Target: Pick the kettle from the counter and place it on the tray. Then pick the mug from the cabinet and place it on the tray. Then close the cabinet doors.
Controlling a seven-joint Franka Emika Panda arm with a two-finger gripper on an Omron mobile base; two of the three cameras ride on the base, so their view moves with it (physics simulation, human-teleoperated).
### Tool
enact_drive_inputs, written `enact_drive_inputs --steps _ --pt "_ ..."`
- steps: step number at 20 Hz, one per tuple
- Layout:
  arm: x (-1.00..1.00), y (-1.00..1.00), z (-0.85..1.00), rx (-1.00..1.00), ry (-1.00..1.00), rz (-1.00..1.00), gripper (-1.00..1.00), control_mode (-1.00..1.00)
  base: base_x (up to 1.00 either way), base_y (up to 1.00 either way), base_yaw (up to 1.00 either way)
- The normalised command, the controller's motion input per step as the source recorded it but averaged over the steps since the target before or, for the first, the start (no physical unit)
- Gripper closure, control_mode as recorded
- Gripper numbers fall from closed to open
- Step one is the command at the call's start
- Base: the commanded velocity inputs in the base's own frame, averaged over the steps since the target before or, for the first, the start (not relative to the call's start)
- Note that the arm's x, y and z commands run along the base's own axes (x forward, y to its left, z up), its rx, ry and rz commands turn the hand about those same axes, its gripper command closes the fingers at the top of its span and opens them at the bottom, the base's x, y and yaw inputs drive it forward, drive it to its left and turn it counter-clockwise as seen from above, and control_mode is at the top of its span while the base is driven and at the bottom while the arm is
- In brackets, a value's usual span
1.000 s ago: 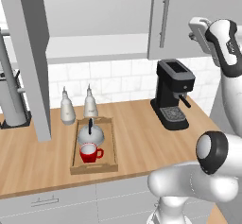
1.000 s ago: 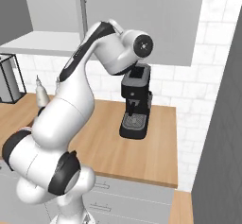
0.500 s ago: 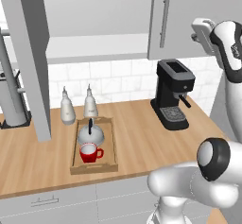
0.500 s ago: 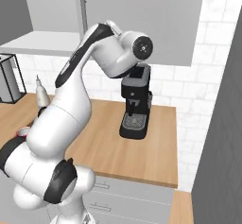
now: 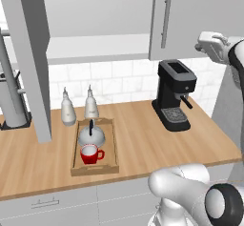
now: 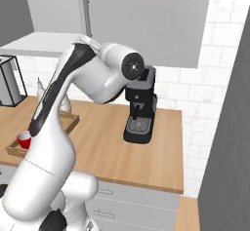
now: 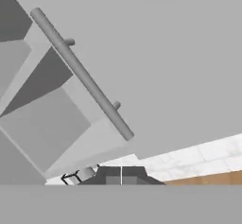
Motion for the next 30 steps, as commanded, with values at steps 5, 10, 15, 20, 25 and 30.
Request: enact_drive_inputs --steps 5,10,15,20,25,30 --pt "-1.00 0.71 -0.22 -0.29 -0.07 0.23 1.00 -1.00 0.00 0.00 0.00" --pt "-0.68 0.54 -0.21 -0.25 -0.06 -0.03 1.00 -1.00 0.00 0.00 0.00" --pt "-0.52 0.55 -0.18 -0.14 0.00 -0.21 1.00 -1.00 0.00 0.00 0.00" --pt "-0.16 0.47 -0.74 -0.60 0.00 0.09 1.00 -1.00 0.00 0.00 0.00" --pt "-0.07 0.34 -0.57 -0.54 -0.03 0.17 1.00 -1.00 0.00 0.00 0.00" --pt "-0.22 0.40 -0.47 -0.53 -0.09 0.19 1.00 -1.00 0.00 0.00 0.00"
